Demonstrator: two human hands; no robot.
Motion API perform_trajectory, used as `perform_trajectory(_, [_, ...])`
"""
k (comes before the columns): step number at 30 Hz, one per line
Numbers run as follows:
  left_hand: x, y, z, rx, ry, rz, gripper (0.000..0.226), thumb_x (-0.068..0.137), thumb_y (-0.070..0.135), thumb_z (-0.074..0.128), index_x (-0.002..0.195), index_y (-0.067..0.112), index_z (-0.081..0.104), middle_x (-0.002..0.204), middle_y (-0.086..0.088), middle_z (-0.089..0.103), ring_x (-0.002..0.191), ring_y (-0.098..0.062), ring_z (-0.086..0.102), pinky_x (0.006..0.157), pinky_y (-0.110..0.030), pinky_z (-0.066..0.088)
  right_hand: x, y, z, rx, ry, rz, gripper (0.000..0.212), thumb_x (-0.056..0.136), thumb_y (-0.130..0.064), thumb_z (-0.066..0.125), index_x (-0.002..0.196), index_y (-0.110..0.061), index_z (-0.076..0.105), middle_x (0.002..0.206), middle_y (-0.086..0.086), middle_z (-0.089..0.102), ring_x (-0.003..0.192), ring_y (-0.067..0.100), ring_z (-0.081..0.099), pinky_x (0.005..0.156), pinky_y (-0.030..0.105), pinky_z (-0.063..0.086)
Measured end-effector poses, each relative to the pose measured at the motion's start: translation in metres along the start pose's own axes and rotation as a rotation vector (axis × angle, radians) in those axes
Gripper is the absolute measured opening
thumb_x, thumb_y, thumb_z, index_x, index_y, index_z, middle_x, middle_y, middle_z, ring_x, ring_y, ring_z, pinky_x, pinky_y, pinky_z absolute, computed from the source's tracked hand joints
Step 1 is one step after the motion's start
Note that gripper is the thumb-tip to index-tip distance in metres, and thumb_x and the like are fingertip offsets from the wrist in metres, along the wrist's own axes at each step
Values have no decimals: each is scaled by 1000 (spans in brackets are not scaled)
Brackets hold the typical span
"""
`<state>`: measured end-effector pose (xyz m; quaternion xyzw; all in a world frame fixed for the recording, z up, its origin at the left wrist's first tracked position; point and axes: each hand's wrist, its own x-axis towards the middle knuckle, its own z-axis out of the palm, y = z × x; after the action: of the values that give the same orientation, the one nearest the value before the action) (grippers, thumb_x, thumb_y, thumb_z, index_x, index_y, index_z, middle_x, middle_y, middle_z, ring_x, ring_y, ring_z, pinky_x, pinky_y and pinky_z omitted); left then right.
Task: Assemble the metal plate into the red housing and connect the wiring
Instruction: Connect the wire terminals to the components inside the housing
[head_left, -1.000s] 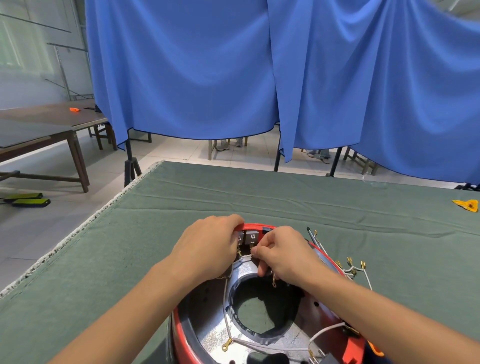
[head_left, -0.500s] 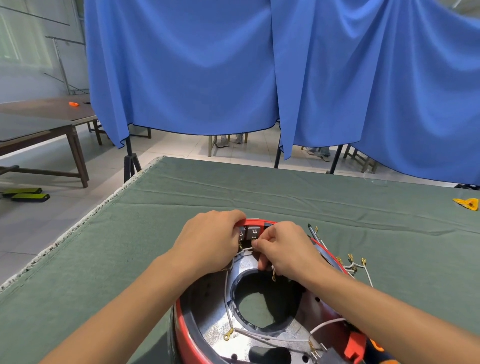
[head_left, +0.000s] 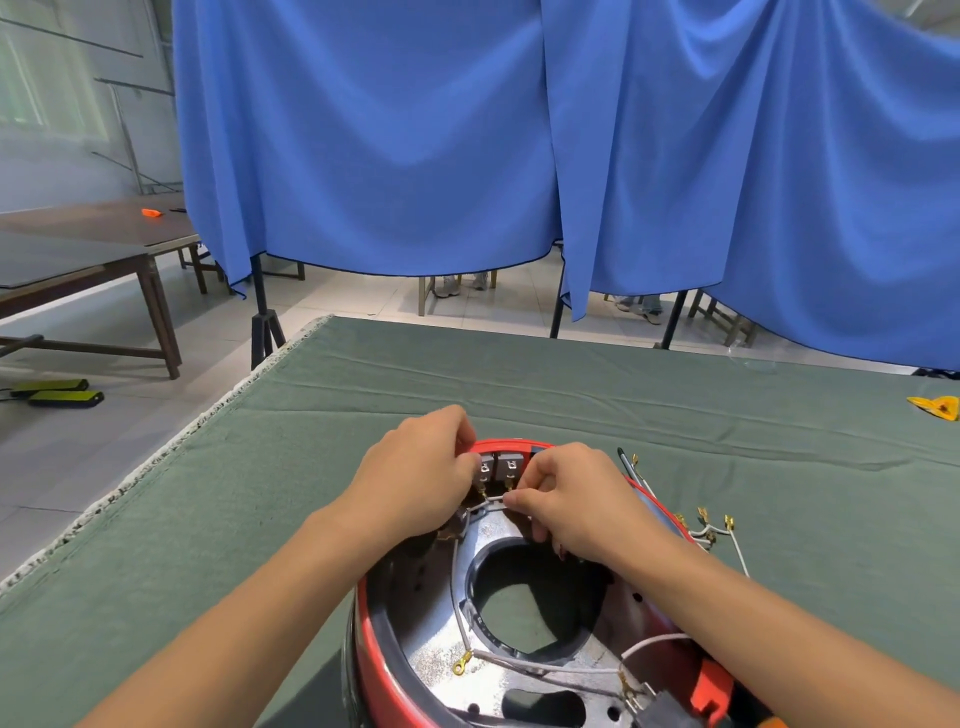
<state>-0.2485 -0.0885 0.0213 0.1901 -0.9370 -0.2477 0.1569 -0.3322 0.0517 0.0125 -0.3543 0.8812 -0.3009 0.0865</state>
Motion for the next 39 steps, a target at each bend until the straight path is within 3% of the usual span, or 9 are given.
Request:
perform_trajectory(2, [0,0,-2,-61,-19,9,9,89,26,58,98,22,59,102,2,66,99,-21,59,88,-40,48,-3,-3,-2,-8,9,4,21,84,-26,67,64,-22,60,57,-1,67,41,6,56,50,22,48])
perform_trajectory(4, [0,0,-4,-88,-38,20,9,89,24,60,98,22,60,101,3,66,96,-18,59,87,-39,49,-8,-7,-7,-89,55,-20,11,81,-30,64,73,-22,62,69,-3,68,63,13,62,64,30,52])
perform_trajectory(6, [0,-1,-6,-97,-62,30,8,89,23,59,97,23,59,99,4,66,89,-17,59,82,-36,50,-16,-13,-12,-231,123,-74,9,80,-34,60,80,-24,61,77,-6,64,78,16,60,67,31,48])
perform_trajectory(10, [2,-5,-9,-106,-128,31,13,88,24,62,102,24,61,95,2,68,73,-16,55,73,-32,48,-25,-28,-14,-418,244,-212,12,83,-37,54,82,-29,62,77,-9,51,85,17,51,62,30,32])
perform_trajectory(13, [-1,-5,-7,-64,-81,13,15,88,29,61,102,25,64,99,2,68,88,-19,60,82,-35,50,-25,-35,-8,-397,187,-191,19,86,-38,54,93,-29,69,88,-6,67,88,23,61,64,29,36])
perform_trajectory(17, [-6,-4,-2,-17,2,-37,18,88,33,58,103,26,65,105,2,67,102,-23,59,87,-38,48,-22,-34,6,-470,159,-187,23,89,-38,51,98,-27,69,98,-1,69,96,24,62,67,31,37])
perform_trajectory(25, [-6,-5,4,28,89,-122,18,90,33,54,105,24,61,109,-1,65,104,-29,57,80,-36,44,-17,-30,11,-499,198,-180,28,94,-43,46,104,-27,68,103,0,68,98,25,62,74,32,43])
perform_trajectory(30, [-5,-4,6,28,97,-149,19,90,33,53,105,25,61,111,-2,65,105,-30,56,80,-36,42,-12,-29,19,-499,223,-170,29,92,-46,48,104,-27,66,102,0,68,98,26,61,68,32,36])
perform_trajectory(39, [-6,-4,4,15,97,-145,18,90,33,54,104,24,61,109,-2,66,103,-29,58,81,-36,45,0,-31,10,-348,133,-47,17,77,-45,66,79,-29,71,84,-8,69,87,16,62,62,26,36])
